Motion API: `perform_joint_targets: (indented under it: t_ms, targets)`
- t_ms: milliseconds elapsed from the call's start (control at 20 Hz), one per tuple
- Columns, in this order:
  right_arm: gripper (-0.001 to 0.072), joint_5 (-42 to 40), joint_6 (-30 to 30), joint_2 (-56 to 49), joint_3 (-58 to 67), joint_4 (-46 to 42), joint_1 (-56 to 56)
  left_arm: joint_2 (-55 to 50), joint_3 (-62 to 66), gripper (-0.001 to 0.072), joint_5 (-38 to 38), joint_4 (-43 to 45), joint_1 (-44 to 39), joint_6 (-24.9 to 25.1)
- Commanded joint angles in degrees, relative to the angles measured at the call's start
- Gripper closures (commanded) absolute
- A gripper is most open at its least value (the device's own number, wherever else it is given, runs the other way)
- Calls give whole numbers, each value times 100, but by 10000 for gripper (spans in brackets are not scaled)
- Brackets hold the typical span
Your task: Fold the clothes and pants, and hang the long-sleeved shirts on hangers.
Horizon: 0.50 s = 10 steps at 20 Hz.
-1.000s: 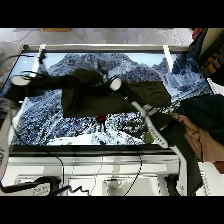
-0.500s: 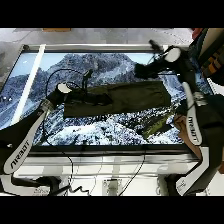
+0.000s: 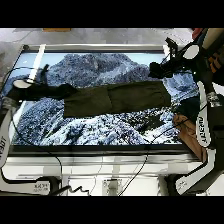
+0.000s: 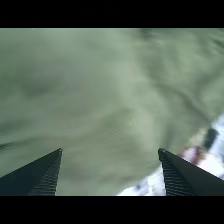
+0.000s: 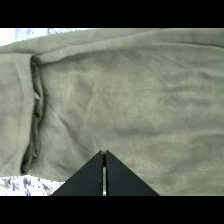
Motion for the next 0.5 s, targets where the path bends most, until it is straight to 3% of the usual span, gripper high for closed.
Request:
perform_joint_targets:
  t_ms: [0,100,450]
  targets:
    - [680,-39,-68,7,-127,-7,-17,-291,-2,12,-114,348,715,-15]
    - [681,-57,-68,9,-127,0,13,-605,-2,12,76,413,732,234]
    - [681,-173,-70,9,-127,24,168,-1445,0,15,317,361,173,310]
